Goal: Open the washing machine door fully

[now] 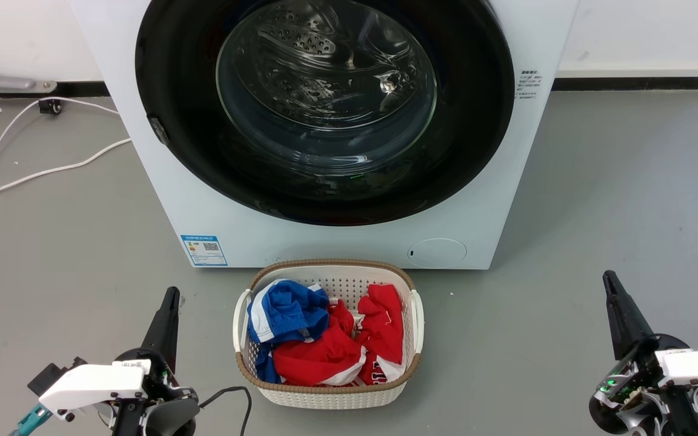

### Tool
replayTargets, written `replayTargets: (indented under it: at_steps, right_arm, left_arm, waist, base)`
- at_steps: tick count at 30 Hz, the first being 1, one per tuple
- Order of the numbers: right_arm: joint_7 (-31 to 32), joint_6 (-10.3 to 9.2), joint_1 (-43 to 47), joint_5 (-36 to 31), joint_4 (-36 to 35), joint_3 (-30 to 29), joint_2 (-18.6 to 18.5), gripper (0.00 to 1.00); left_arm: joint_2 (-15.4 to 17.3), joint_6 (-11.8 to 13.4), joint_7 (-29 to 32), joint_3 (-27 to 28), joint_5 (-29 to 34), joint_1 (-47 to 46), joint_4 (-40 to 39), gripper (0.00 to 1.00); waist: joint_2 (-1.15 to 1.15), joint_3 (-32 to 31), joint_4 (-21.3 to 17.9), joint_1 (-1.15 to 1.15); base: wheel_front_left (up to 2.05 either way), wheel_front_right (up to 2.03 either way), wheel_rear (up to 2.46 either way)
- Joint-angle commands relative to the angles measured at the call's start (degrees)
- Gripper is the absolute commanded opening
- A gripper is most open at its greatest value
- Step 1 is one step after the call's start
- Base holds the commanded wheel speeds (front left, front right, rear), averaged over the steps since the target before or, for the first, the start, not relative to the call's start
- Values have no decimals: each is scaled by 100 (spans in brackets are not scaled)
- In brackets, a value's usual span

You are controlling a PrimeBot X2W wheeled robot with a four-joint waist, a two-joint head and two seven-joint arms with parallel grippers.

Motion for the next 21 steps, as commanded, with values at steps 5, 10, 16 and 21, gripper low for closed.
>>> replayTargets:
  at_steps: [5, 10, 16, 21]
  right_arm:
    - [16, 0, -67, -47, 7, -10, 20, 0]
    - [22, 0, -67, -40, 8, -15, 23, 0]
    - [27, 0, -68, -41, 7, -19, 27, 0]
    - [29, 0, -69, -46, 7, -23, 30, 0]
  left_arm:
    - [-12, -16, 15, 15, 1, -44, -5, 0]
    - [-12, -16, 15, 15, 1, -44, -6, 0]
    - [-12, -16, 15, 15, 1, -44, -6, 0]
    - [-12, -16, 15, 14, 1, -44, -6, 0]
  waist:
    - [0, 0, 0, 0]
    - [0, 0, 0, 0]
    - [0, 0, 0, 0]
    - [0, 0, 0, 0]
  base:
    - [0, 0, 0]
    - [0, 0, 0]
    - [0, 0, 0]
    - [0, 0, 0]
